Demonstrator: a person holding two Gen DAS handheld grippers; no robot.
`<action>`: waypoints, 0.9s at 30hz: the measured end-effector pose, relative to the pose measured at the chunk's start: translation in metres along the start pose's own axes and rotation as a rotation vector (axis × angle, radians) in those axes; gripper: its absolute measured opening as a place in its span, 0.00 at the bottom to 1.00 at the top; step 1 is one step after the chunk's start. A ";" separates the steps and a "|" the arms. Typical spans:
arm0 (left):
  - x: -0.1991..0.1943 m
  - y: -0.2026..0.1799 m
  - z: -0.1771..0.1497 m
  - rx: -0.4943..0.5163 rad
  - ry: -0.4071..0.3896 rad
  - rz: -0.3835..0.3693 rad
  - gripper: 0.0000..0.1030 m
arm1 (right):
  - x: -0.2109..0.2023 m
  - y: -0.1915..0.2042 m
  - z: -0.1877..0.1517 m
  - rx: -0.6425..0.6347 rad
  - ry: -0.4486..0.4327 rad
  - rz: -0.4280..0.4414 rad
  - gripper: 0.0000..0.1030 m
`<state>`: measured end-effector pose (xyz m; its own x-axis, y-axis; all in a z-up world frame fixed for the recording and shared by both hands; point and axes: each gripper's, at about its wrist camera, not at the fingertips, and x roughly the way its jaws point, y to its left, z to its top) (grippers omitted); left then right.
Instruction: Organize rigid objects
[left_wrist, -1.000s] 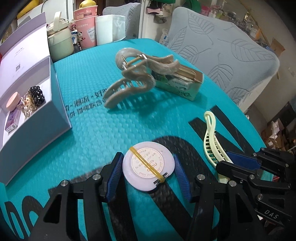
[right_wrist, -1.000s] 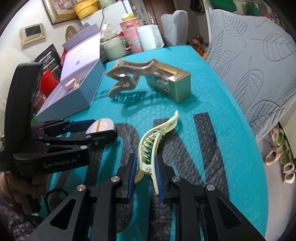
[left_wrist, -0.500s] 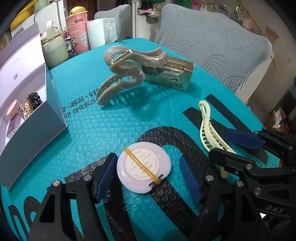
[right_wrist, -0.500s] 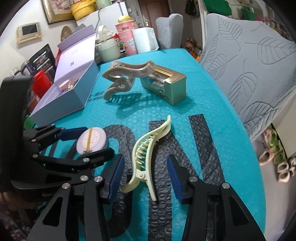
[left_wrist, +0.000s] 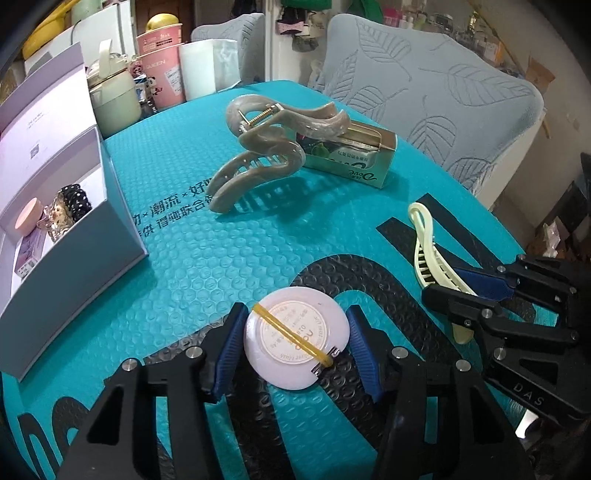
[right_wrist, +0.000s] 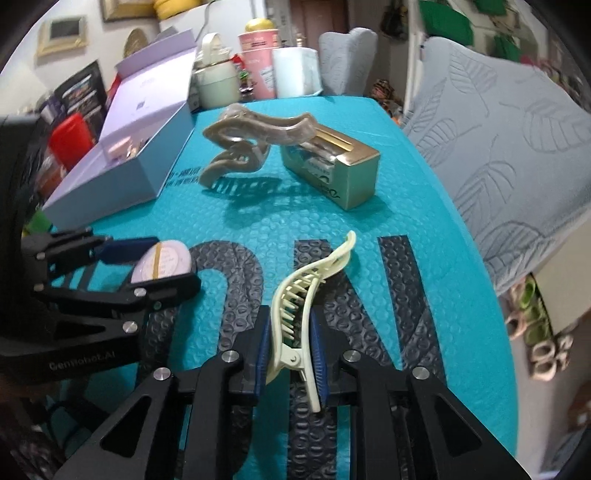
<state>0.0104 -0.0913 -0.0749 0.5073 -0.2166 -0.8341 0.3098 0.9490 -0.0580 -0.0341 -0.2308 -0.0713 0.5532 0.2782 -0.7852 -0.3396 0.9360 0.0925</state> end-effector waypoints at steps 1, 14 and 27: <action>-0.001 0.002 0.001 0.000 0.005 -0.017 0.52 | 0.000 -0.001 0.000 0.005 -0.001 0.002 0.20; -0.027 0.044 0.001 -0.118 -0.018 -0.025 0.52 | -0.001 0.026 0.010 -0.004 0.001 0.141 0.20; -0.062 0.079 -0.025 -0.208 -0.059 0.057 0.52 | -0.004 0.076 0.019 -0.111 -0.022 0.232 0.20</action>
<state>-0.0170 0.0032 -0.0417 0.5670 -0.1686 -0.8063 0.1095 0.9856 -0.1291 -0.0477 -0.1568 -0.0499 0.4668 0.4886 -0.7371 -0.5402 0.8175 0.1998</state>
